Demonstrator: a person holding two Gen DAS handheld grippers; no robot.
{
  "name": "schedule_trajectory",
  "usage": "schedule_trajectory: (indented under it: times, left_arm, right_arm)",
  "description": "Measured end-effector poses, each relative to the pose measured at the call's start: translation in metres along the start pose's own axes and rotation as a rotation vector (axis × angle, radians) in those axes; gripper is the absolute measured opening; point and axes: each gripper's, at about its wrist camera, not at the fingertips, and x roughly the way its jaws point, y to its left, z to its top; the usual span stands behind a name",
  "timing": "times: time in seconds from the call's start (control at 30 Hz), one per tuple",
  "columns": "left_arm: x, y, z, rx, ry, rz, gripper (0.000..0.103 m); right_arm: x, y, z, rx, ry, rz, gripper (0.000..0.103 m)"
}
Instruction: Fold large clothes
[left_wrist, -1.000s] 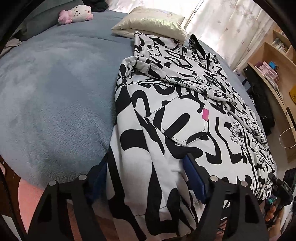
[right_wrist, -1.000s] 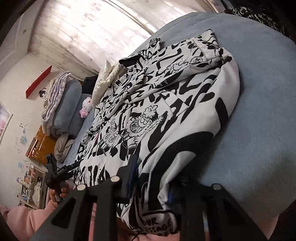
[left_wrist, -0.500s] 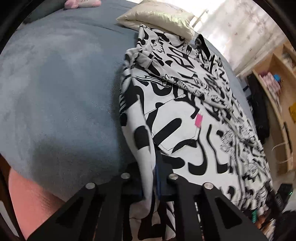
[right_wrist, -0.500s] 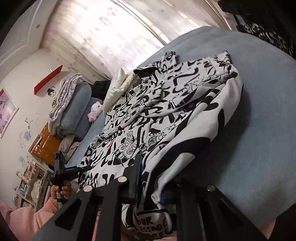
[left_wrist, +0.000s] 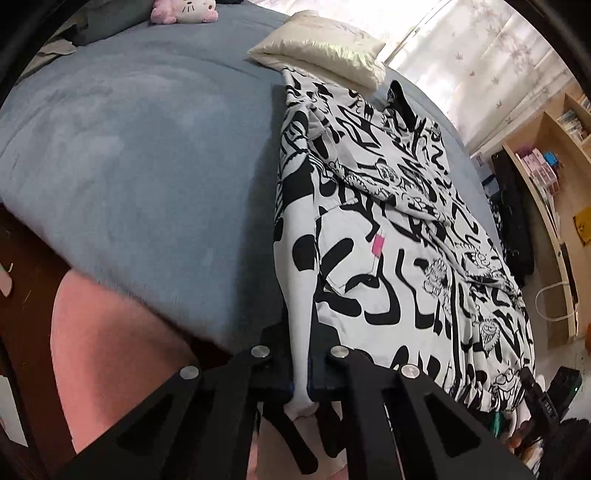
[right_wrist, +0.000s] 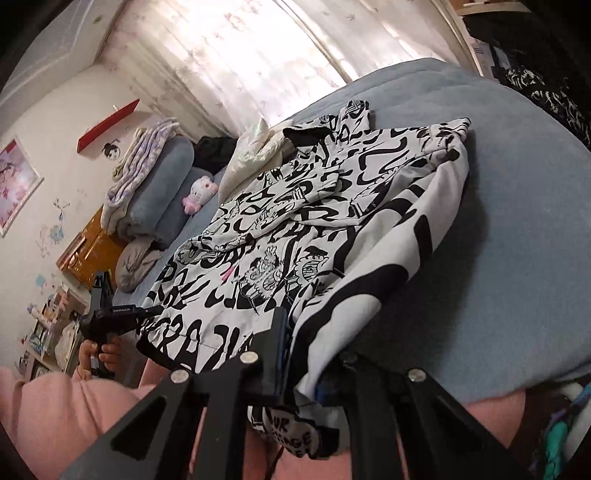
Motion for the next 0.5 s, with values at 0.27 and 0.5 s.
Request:
schedule_trajectory:
  times: [0.27, 0.5]
  left_arm:
    - [-0.002, -0.009, 0.043, -0.051, 0.014, -0.117, 0.001]
    - [-0.001, -0.034, 0.107, -0.11, -0.093, -0.211, 0.002]
  right_arm:
    - [-0.01, -0.021, 0.016, 0.094, -0.031, 0.047, 0.012]
    - [-0.007, -0.047, 0.066, 0.238, -0.154, 0.138, 0.011]
